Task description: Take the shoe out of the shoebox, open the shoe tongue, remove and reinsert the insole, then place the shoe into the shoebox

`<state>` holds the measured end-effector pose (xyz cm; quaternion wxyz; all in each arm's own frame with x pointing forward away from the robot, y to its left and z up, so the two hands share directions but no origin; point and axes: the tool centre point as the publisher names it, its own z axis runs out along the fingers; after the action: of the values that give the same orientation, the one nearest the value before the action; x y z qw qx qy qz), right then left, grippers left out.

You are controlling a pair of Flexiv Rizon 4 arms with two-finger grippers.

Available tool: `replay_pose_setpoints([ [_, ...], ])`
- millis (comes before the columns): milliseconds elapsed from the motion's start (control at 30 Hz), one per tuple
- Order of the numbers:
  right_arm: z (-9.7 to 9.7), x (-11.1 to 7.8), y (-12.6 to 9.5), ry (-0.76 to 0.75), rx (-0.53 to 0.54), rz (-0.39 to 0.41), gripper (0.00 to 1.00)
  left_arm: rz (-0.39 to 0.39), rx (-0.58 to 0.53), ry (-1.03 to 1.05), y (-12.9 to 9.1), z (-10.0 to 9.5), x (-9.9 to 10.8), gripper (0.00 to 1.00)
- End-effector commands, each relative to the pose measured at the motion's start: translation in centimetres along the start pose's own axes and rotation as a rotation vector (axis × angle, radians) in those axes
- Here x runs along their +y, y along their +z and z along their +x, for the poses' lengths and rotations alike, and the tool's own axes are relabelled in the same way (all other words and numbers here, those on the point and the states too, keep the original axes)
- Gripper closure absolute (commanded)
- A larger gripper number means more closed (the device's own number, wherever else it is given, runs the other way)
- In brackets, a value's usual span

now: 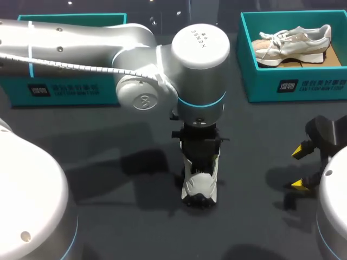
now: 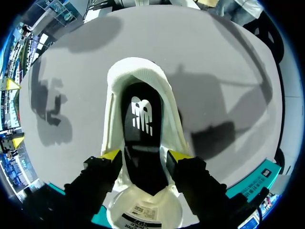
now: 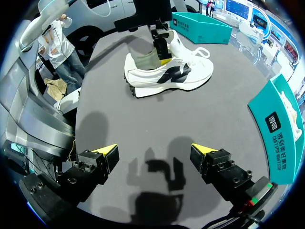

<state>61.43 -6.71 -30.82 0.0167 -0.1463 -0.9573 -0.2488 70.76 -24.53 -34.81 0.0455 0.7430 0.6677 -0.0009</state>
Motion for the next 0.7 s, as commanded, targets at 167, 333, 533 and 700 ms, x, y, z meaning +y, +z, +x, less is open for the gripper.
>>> replay_pose_setpoints([
  [167,0.22,-0.05,0.01,0.0,-0.004,0.001,0.0,0.03,-0.011,0.002,-0.11,0.21,0.74,0.34],
  [333,0.22,-0.05,0.01,0.0,-0.004,0.001,0.0,0.04,-0.014,0.003,-0.3,0.06,0.96,0.3],
  [533,0.22,-0.05,0.01,0.0,-0.004,0.001,0.0,0.045,-0.013,0.009,-0.42,-0.03,0.96,0.12],
  [700,0.22,-0.05,0.01,0.0,-0.004,0.001,0.0,0.051,-0.017,0.01,-0.63,-0.07,1.24,0.22],
])
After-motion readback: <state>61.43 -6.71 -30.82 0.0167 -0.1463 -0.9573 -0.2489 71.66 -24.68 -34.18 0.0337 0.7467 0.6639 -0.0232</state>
